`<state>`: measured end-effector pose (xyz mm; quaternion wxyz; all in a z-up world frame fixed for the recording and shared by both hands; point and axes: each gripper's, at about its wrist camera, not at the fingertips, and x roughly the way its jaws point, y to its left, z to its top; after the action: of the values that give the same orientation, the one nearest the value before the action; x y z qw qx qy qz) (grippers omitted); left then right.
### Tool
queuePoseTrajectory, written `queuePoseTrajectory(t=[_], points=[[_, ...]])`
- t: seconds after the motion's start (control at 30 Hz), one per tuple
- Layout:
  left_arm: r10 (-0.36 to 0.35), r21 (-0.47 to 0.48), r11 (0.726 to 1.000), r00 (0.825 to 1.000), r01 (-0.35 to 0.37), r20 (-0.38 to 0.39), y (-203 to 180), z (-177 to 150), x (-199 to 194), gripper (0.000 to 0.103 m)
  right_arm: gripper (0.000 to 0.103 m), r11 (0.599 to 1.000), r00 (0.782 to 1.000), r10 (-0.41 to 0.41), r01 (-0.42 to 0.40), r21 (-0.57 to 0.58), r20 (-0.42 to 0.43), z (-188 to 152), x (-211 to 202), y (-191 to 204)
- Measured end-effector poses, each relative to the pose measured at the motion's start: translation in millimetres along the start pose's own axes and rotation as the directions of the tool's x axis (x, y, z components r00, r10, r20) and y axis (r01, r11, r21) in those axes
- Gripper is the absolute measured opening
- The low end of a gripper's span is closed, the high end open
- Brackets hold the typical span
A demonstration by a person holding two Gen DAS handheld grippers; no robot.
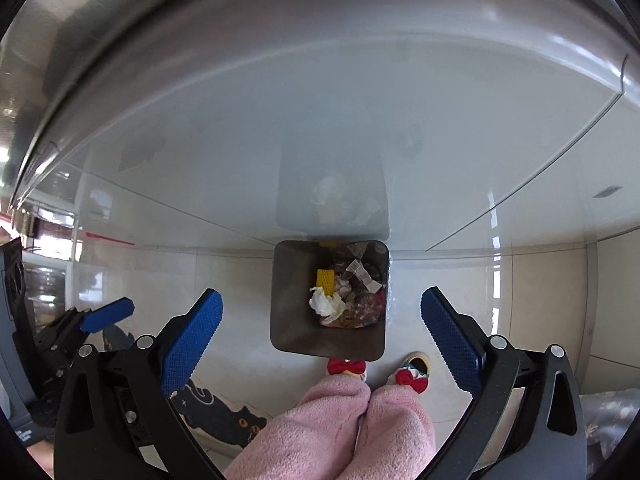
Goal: Collect trash
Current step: 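Open both grippers to drop the tissue and bottle into the bin, then raise both tools toward the yellow net and foil wrapper on the counter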
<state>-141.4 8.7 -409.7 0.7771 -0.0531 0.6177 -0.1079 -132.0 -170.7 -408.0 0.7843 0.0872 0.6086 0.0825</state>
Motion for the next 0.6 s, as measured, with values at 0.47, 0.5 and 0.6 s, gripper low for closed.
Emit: queuePoseTrajectory(t=[0.47, 0.5, 0.6], points=[[0.014, 0.054, 0.998, 0.984, -0.024, 0.176, -15, 46, -130, 0.095, 0.1, 0.998, 0.971, -0.007, 0.02, -0.052, 0.239, 38, -137, 22], [0.015, 0.059, 0.998, 0.983, -0.026, 0.185, -14, 52, -135, 0.095, 0.1, 0.999, 0.967, -0.002, 0.015, -0.046, 0.256, 43, -145, 23], [0.012, 0.055, 0.998, 0.976, -0.025, 0.219, -12, 72, -152, 0.095, 0.1, 0.999, 0.956, 0.01, 0.002, -0.041, 0.292, 61, -155, 23]])
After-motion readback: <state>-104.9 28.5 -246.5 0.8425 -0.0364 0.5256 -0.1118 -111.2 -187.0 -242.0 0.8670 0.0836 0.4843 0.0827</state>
